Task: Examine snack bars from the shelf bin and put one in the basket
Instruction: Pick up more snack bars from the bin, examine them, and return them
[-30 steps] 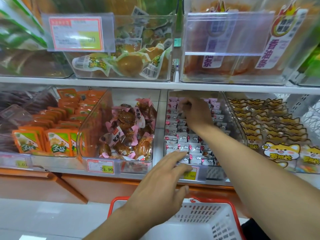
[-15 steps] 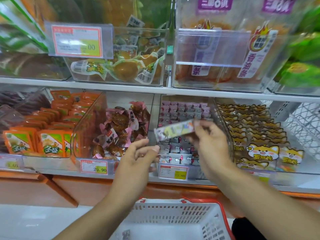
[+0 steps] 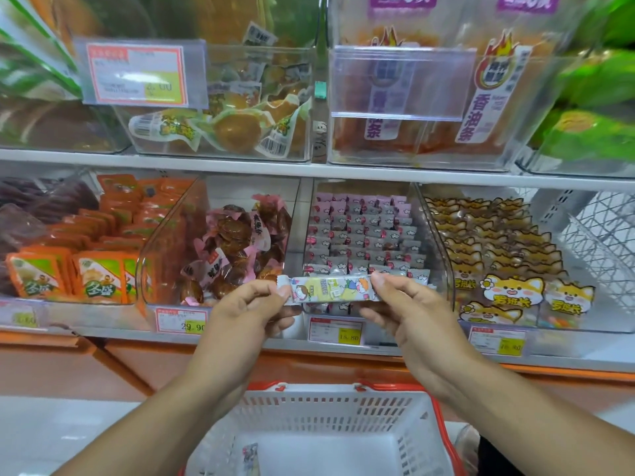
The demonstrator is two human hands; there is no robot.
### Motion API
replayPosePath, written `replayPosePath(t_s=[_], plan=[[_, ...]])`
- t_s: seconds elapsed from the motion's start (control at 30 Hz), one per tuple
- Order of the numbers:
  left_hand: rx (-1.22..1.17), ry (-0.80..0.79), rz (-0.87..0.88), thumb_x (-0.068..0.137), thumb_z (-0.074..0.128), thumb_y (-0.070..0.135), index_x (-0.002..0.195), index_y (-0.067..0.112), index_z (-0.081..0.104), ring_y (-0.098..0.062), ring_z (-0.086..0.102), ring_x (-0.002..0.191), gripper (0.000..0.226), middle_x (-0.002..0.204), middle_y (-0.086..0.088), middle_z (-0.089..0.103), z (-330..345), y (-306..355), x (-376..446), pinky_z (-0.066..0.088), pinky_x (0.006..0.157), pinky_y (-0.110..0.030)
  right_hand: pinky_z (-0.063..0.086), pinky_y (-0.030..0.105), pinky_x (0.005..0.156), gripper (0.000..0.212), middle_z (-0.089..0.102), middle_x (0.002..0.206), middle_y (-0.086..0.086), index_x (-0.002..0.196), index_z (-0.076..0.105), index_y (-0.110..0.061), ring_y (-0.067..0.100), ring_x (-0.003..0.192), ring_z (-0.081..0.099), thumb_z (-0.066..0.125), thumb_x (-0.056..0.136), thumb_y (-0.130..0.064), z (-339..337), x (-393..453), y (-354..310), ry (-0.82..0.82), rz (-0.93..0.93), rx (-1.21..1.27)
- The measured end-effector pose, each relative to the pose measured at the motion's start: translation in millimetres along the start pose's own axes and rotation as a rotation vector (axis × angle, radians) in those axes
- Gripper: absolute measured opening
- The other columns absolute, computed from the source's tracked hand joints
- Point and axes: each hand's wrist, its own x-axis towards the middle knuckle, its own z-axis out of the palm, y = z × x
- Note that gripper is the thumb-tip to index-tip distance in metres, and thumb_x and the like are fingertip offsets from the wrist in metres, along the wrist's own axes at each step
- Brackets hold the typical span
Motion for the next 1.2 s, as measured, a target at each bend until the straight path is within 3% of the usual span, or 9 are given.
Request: replayPosePath(t_s=[0.1, 0.2, 0.33, 0.5, 0.6, 0.73, 0.9, 1.07, 1.2], plan=[[-0.098, -0.062, 0.011, 0.096, 0.062, 0.010, 0.083, 0.012, 0.066, -0.016, 0.074, 0.089, 0.014, 0.097, -0.009, 0.077, 5, 1, 0, 0.058, 0.074, -0.020, 0.060, 0.024, 0.071, 0.021, 0.076, 0.097, 0.003, 0.091, 0.078, -0.010, 0.016, 0.085, 0.075, 0.076, 0.076, -0.025, -4, 5, 1, -0.019, 0.089, 0.152], [-0.187, -0.072, -0.018, 0.099, 0.052, 0.000, 0.076, 0.010, 0.058, -0.023, 0.076, 0.090, 0.026, 0.092, -0.012, 0.077, 8, 2, 1, 0.060, 0.075, -0.025, 0.060, 0.025, 0.070, 0.028, 0.077, 0.089, 0.000, 0.097, 0.069, -0.009, 0.015, 0.081, 0.075, 0.075, 0.075, -0.024, -5, 4, 1, -0.115, 0.084, 0.170], [-0.241, -0.012, -0.103, 0.098, 0.054, 0.000, 0.062, 0.014, 0.057, -0.041, 0.061, 0.092, 0.039, 0.098, -0.022, 0.061, 8, 1, 6, 0.063, 0.071, -0.036, 0.060, 0.036, 0.072, 0.024, 0.070, 0.117, 0.000, 0.110, 0.071, -0.030, 0.016, 0.078, 0.070, 0.069, 0.086, -0.032, -5, -4, -3, -0.222, -0.183, -0.214], [-0.216, 0.048, -0.146, 0.099, 0.056, 0.004, 0.085, 0.004, 0.057, -0.024, 0.066, 0.062, 0.015, 0.080, -0.022, 0.061, 9, -2, 7, 0.063, 0.064, -0.033, 0.049, 0.043, 0.066, 0.036, 0.061, 0.108, 0.024, 0.111, 0.068, -0.045, 0.032, 0.062, 0.047, 0.083, 0.081, -0.031, -2, -18, -2, -0.322, -0.364, -0.509], [-0.231, 0.005, -0.123, 0.100, 0.053, 0.005, 0.096, 0.009, 0.076, -0.025, 0.074, 0.070, 0.023, 0.089, -0.018, 0.075, 10, 0, 6, 0.062, 0.067, -0.033, 0.058, 0.043, 0.071, 0.031, 0.072, 0.091, 0.020, 0.105, 0.074, -0.038, 0.039, 0.074, 0.066, 0.081, 0.077, -0.026, 1, -21, -5, -0.236, -0.367, -0.413], [-0.189, -0.079, -0.041, 0.093, 0.066, 0.022, 0.105, 0.017, 0.079, -0.031, 0.075, 0.098, 0.018, 0.107, -0.017, 0.076, 12, 1, 2, 0.060, 0.076, -0.026, 0.062, 0.034, 0.064, 0.044, 0.077, 0.084, 0.014, 0.100, 0.077, -0.020, 0.024, 0.067, 0.069, 0.080, 0.063, -0.042, -1, -14, -10, -0.084, -0.282, -0.298], [-0.103, -0.043, -0.024, 0.073, 0.077, 0.031, 0.095, 0.016, 0.080, -0.021, 0.076, 0.084, 0.027, 0.096, -0.016, 0.077, 13, -3, 2, 0.060, 0.079, -0.025, 0.057, 0.022, 0.066, 0.037, 0.076, 0.090, 0.013, 0.094, 0.082, -0.026, 0.016, 0.070, 0.067, 0.078, 0.068, -0.051, -8, -6, -12, -0.084, -0.181, -0.282], [-0.021, -0.039, 0.013, 0.092, 0.066, 0.020, 0.084, 0.021, 0.080, -0.013, 0.072, 0.071, 0.016, 0.075, -0.005, 0.074, 16, 2, -1, 0.058, 0.072, -0.021, 0.058, 0.018, 0.067, 0.038, 0.078, 0.102, 0.007, 0.096, 0.083, -0.021, 0.015, 0.077, 0.073, 0.079, 0.065, -0.042, -10, 0, -8, -0.144, -0.025, -0.038], [0.175, 0.041, 0.125, 0.095, 0.064, 0.023, 0.082, 0.031, 0.076, -0.011, 0.074, 0.075, 0.020, 0.078, 0.006, 0.076, 21, 2, -9, 0.055, 0.070, -0.017, 0.057, 0.017, 0.062, 0.032, 0.078, 0.089, 0.005, 0.088, 0.082, -0.017, 0.013, 0.071, 0.073, 0.081, 0.062, -0.036, -8, 1, -4, -0.089, 0.014, 0.102]])
